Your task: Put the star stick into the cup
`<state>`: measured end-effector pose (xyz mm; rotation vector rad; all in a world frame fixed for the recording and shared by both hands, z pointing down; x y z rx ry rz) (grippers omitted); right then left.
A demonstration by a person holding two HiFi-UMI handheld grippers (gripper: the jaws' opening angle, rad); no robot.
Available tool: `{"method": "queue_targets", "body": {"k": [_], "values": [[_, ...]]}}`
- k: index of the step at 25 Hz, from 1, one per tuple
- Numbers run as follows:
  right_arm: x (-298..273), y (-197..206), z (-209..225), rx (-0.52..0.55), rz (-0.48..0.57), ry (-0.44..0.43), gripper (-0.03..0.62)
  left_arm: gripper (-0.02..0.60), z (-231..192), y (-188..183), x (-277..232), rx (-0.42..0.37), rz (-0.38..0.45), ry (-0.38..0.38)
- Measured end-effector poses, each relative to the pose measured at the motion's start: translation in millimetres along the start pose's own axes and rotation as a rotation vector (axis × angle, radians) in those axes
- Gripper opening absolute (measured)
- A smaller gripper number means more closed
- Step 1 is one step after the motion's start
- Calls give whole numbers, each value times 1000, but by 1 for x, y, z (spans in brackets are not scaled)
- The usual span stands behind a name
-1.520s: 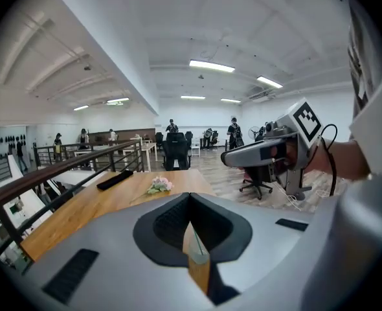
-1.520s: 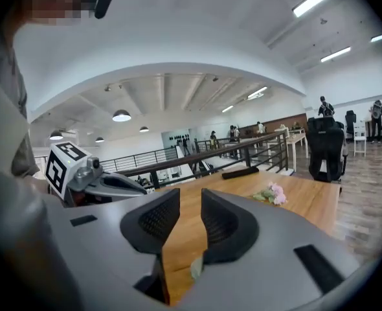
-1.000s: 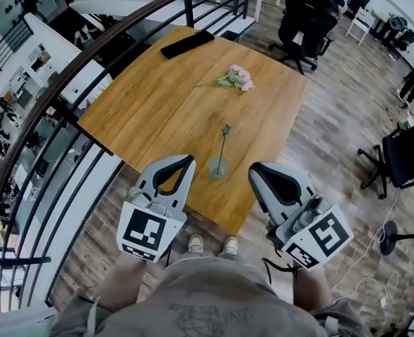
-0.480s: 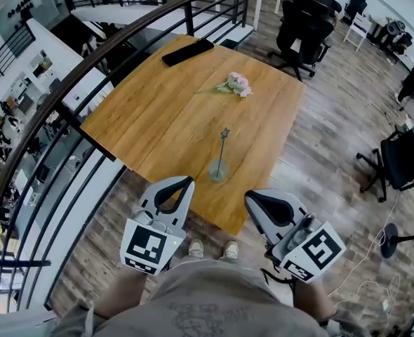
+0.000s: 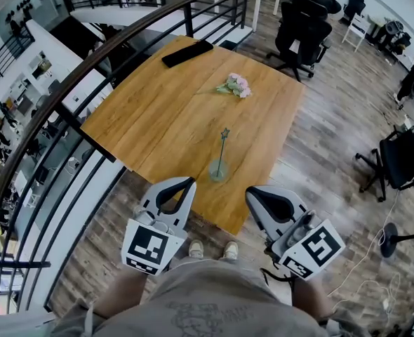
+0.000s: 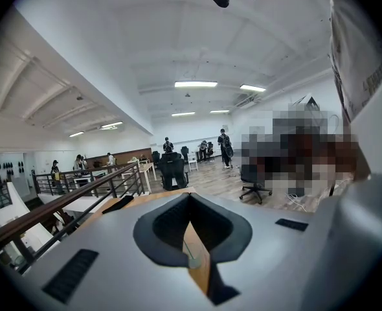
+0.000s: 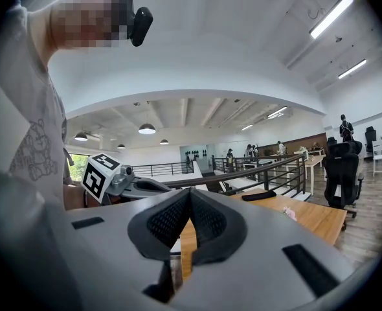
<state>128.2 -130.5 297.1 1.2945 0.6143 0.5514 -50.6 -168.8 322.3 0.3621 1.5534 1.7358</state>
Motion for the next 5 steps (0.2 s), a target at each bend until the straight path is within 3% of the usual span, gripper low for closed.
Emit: {"method": "queue_targets", "body": {"k": [5], "values": [[-1,0,-1,-1,0,6,31,16,-2,0,1,0,-1,-1]]}}
Point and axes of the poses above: the fingertips, and each gripper's own axes: x backward along the fingers, z to its right, y out of its underside, the point moved 6 cm from there along x, backward along the fingers, and after that the axes turned 3 degrees about -x, right-handed, at the moved point
